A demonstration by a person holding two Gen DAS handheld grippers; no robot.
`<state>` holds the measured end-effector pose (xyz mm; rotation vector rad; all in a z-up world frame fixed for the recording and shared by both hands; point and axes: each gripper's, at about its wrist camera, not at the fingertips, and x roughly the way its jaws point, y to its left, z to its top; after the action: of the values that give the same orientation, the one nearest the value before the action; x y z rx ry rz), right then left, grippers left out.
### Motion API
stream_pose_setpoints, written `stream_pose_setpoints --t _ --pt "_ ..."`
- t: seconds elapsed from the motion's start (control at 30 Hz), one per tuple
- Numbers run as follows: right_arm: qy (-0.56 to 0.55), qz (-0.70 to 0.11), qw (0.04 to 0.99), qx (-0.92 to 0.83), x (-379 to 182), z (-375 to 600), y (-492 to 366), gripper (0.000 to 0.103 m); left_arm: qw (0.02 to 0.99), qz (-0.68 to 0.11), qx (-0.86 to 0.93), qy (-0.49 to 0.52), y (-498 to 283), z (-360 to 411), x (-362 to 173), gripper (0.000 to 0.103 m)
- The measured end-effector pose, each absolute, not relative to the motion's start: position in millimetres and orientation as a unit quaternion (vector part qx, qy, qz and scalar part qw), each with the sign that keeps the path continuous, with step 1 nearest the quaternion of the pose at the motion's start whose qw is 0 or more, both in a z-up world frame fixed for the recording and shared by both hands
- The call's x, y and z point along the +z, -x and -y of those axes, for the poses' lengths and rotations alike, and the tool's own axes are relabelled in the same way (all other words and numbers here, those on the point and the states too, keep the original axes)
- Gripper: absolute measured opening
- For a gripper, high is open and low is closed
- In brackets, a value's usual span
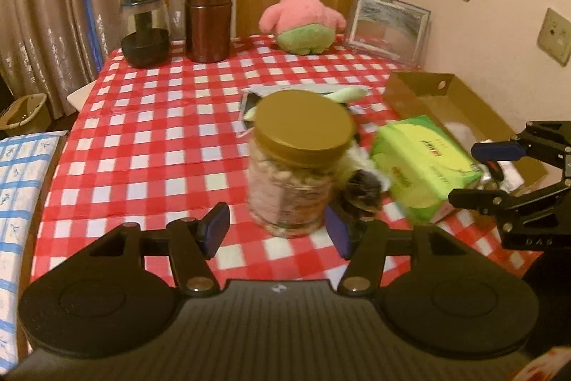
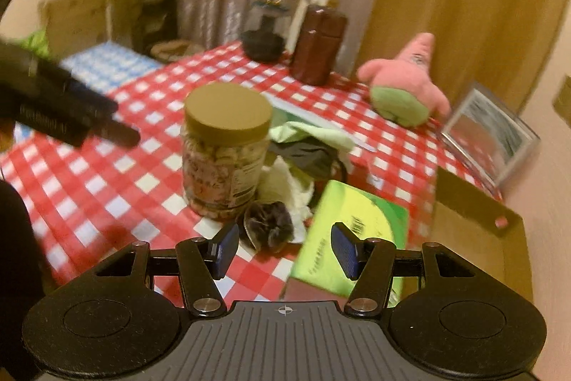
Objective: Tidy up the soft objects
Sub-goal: 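Move the right gripper toward the black mesh pouch beside the jar, then grasp the dark mesh scrunchie with the right gripper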
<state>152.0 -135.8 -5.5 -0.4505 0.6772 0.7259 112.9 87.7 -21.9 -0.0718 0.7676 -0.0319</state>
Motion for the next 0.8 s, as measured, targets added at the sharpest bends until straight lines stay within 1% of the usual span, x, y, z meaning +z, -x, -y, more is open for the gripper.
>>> stream_pose_setpoints --t 0.17,0.57,0.8 --pt "0.273 -0.323 0.833 0.357 -35 105 -163 0.058 0.922 -0.386 -0.018 0.032 -124 -110 -35 0.058" --pt "0.423 -0.319 0.772 0.35 -98 49 -188 0.058 0.911 -0.408 -0.053 0.024 -146 -134 -62 0.059" --pt "0.46 -0.325 0.749 0.349 -119 41 -199 0.057 0.91 -0.41 -0.065 0.011 -157 -140 -70 0.06"
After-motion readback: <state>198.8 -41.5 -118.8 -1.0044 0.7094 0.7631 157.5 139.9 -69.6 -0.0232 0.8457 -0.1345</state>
